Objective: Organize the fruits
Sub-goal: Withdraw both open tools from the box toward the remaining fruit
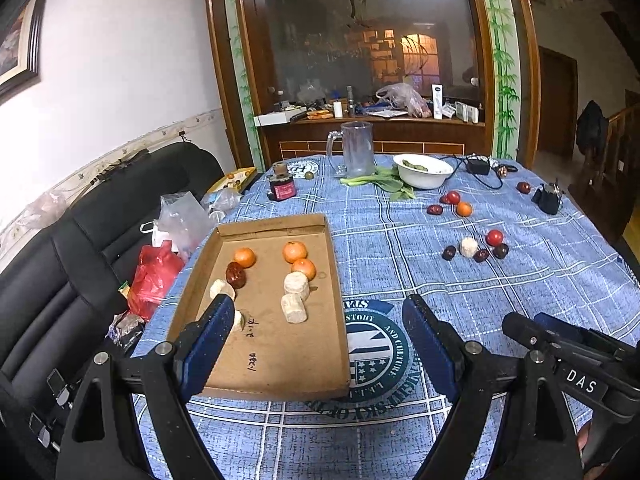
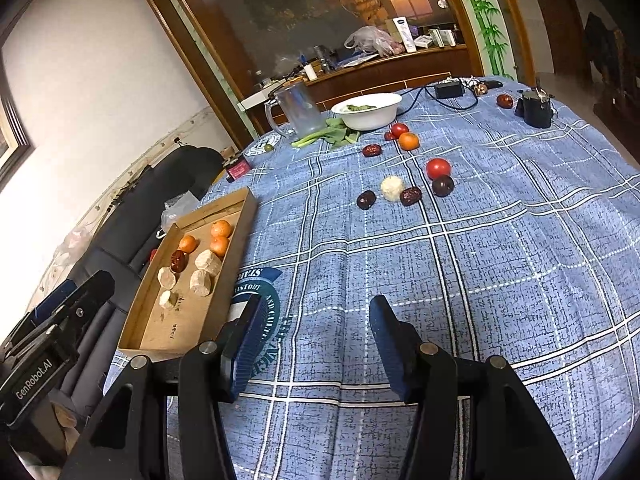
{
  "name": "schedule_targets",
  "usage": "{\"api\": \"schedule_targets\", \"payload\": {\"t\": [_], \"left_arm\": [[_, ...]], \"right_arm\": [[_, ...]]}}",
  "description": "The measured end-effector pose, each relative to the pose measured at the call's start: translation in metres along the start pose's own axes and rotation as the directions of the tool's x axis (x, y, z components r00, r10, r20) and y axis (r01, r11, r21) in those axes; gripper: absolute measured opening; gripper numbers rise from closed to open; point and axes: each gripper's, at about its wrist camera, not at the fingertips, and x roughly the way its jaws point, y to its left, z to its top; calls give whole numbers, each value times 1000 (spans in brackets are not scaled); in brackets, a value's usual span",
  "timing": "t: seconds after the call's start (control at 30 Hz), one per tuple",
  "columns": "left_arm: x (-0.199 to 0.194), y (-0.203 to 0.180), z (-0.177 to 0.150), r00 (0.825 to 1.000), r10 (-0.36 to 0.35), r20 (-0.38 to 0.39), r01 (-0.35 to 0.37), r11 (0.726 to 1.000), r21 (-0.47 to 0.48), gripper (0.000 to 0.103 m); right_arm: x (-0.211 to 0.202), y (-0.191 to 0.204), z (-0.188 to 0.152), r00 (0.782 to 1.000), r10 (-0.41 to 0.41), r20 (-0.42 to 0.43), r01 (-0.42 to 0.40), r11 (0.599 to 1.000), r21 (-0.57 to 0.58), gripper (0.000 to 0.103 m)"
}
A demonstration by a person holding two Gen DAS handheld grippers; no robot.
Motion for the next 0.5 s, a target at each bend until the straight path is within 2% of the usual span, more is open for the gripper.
{"api": "schedule_targets", "payload": {"t": [0.5], "left_arm": [[32, -19, -5, 997, -16, -72, 19, 999, 39, 85]], "right_arm": [[24, -25, 0, 999, -9, -50, 12, 999, 52, 58]]}}
